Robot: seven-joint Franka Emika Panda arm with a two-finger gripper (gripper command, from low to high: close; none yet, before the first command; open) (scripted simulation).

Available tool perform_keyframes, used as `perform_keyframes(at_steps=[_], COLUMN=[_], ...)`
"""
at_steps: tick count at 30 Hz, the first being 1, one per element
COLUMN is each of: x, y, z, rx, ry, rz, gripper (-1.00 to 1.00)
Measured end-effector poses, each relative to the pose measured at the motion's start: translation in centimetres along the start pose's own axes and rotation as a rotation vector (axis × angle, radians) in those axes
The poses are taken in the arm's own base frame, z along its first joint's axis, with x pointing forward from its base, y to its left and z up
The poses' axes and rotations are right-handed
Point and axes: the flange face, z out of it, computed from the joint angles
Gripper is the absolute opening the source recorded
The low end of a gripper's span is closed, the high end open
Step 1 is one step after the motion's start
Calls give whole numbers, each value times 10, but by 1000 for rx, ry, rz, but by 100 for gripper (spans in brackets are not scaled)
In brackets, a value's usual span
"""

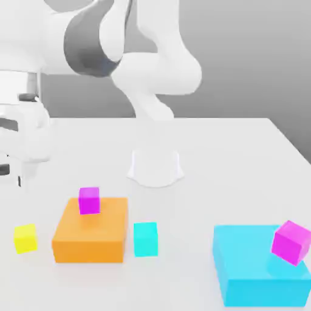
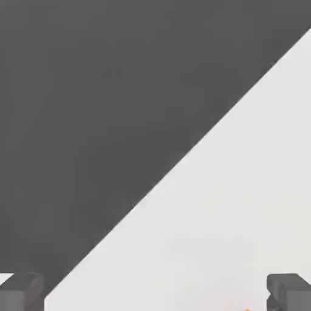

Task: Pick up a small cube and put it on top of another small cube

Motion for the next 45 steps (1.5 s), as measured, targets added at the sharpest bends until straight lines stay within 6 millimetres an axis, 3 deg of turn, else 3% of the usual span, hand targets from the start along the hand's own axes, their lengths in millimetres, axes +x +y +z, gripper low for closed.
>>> perform_keyframes(at_steps=[2,6,11,12,19,24,25,30,35,39,43,44,45], x=[25,54,61,61,60,61,50,-67,-203,-345,-482,-512,-519], y=[27,83,107,110,111,100,91,19,-13,-1,52,68,72], z=[33,95,153,165,168,119,112,98,75,45,3,1,9], rx=[-58,-176,-204,-205,-205,-205,-204,-198,-189,-178,-159,-153,-151], ry=[5,19,27,26,26,26,16,-60,-117,-158,-185,-185,-182], rz=[101,263,301,302,303,303,262,-166,-598,-1023,-1484,-1600,-1640], gripper=[0,0,0,-100,-100,-100,-100,-100,-100,-100,-100,-100,-100])
